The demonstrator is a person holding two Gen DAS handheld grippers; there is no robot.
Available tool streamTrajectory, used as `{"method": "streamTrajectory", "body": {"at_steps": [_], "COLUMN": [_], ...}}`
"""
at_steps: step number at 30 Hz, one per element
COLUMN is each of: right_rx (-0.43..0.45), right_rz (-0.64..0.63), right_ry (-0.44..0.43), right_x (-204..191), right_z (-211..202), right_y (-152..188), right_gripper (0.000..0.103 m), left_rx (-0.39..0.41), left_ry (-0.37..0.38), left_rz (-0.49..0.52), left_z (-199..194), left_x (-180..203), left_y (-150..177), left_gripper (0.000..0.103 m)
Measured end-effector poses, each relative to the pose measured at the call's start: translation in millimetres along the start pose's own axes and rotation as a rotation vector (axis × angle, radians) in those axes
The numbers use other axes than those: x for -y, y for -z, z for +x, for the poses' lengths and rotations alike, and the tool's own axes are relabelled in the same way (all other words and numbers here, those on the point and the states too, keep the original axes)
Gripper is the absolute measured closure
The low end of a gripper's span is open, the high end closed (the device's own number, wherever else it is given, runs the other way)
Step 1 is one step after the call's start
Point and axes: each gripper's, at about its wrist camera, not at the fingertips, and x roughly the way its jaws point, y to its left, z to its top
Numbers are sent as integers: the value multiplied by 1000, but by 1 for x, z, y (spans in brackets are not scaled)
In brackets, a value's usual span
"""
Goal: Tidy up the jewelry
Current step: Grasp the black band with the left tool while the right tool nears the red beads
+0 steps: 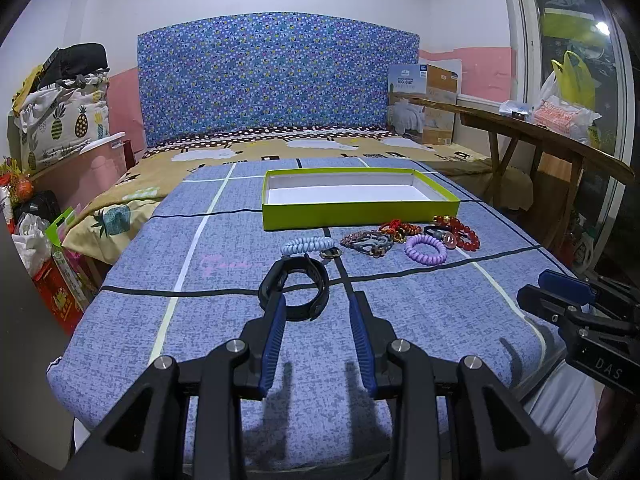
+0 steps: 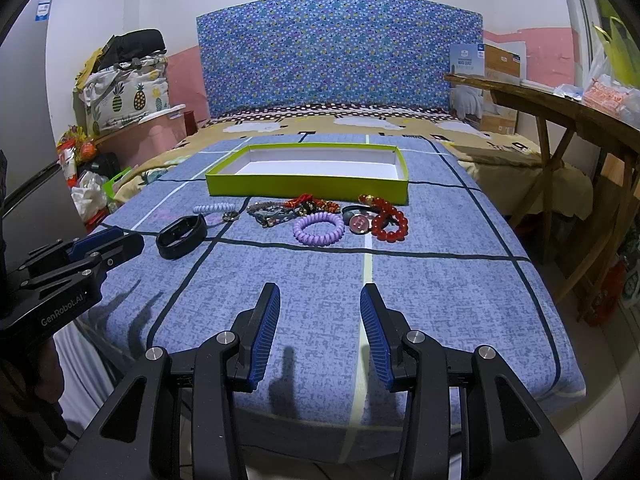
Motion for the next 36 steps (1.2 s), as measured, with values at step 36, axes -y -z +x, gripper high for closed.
{"method": "streamTrajectory", "body": {"at_steps": [36], "right_rx": [-155], "right_rz": [-18], "right_ry": [22], "right_x": [54], "right_z": [94], "right_y": [-59], "right_gripper": [60], "left_rx": [-248], "left_ry": [-27], "left_rz": [-35], "left_z": [84], "left_x": [-40], "left_y": [-18], "left_gripper": [68]}}
